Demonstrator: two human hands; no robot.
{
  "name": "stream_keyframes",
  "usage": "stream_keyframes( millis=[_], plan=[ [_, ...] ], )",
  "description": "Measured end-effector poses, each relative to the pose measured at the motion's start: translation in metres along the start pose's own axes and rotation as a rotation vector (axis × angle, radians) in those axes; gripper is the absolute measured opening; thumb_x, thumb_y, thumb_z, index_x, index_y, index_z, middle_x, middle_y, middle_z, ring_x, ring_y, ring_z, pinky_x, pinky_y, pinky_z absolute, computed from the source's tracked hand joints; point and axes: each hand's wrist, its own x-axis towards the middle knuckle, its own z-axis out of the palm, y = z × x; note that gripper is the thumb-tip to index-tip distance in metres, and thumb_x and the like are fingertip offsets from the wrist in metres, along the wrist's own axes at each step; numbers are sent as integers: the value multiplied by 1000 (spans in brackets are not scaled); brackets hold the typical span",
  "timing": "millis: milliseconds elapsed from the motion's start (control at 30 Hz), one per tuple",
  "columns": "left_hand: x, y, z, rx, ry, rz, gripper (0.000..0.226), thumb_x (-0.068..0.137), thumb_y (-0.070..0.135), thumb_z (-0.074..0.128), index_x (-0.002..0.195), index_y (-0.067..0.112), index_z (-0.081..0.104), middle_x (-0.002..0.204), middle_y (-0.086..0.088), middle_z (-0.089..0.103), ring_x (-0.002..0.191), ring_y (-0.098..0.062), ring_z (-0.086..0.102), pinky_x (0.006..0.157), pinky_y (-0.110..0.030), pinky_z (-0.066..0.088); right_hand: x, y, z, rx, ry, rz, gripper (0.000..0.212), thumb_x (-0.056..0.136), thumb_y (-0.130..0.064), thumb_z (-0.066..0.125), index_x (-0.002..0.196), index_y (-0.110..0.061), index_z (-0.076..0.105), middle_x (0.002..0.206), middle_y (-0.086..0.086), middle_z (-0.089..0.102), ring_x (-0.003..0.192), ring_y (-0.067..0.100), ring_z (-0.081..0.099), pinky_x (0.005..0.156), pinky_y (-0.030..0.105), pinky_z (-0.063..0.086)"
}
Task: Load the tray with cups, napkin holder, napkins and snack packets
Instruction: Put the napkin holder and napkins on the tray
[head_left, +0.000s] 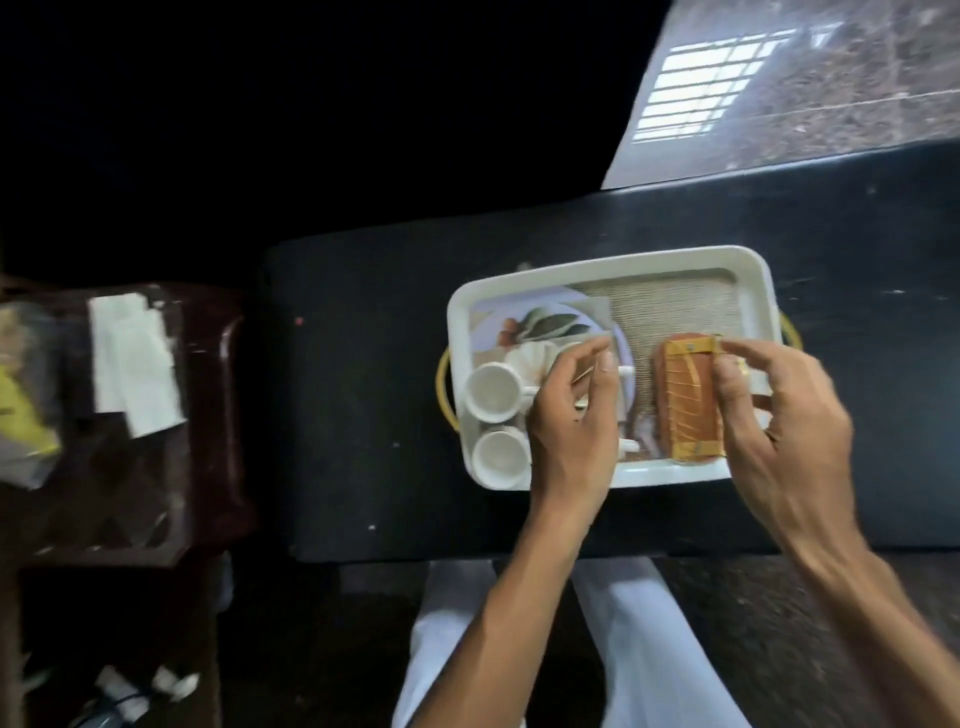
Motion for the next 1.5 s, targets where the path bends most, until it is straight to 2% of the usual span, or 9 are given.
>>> stream_keyframes(
  millis=[200,300,467,600,867,1033,1200,1300,1500],
  plan=[
    [16,12,-117,133,186,142,21,101,19,60,120,18,69,123,5,72,110,2,67,88,-13,53,-1,-74,60,-103,-211,-230,41,98,-36,58,130,-11,57,127,12,57,115,27,53,99,26,37],
    [24,7,-185,217,312,156,23,102,16,60,122,20,70,126,0,69,111,-2,66,83,-5,49,-7,-104,100,-116,-329,-361,46,97,-39,56,132,-9,54,131,10,55,123,28,48,104,41,43],
    [44,-19,-300,369,553,156,25,98,22,60,120,22,71,123,-3,69,113,-14,66,96,-35,58,-20,-161,166,-241,-506,-522,61,95,-39,59,145,-8,42,145,12,45,134,29,39,107,34,35],
    [57,-30,-374,481,655,130,25,96,26,58,118,22,71,119,9,63,116,-15,63,96,-49,56,-32,-212,223,-296,-578,-618,72,95,-39,60,151,-5,32,152,14,36,142,32,31,105,46,45],
    [96,-37,-464,660,609,72,27,100,21,59,124,16,67,130,-7,63,121,-25,60,94,-23,39,-56,-299,328,-426,-653,-697,84,98,-51,48,158,-12,5,166,11,4,154,28,-3,122,49,22],
    [121,-39,-491,696,570,81,33,98,22,60,130,14,63,136,-8,59,131,-27,53,106,-36,40,-68,-323,375,-508,-694,-679,86,98,-55,44,158,-17,-3,167,8,-6,153,27,-10,124,51,13],
    [143,-42,-509,587,528,-5,49,93,28,66,139,17,54,135,-10,59,123,-28,57,102,-48,49,-72,-337,402,-445,-698,-545,83,98,-52,49,158,-12,7,165,9,10,153,28,6,117,48,31],
    [150,-41,-517,505,511,-65,57,90,33,71,142,22,51,132,-8,57,113,-25,61,94,-40,52,-74,-341,411,-420,-695,-522,76,97,-48,52,154,-12,18,161,7,18,148,30,18,103,47,45],
    [151,-39,-518,398,409,-124,65,87,35,79,144,20,50,90,10,63,93,-14,63,79,-29,48,-77,-337,417,-462,-680,-507,71,97,-50,51,152,-13,24,161,6,12,142,33,24,95,46,51]
  ],
)
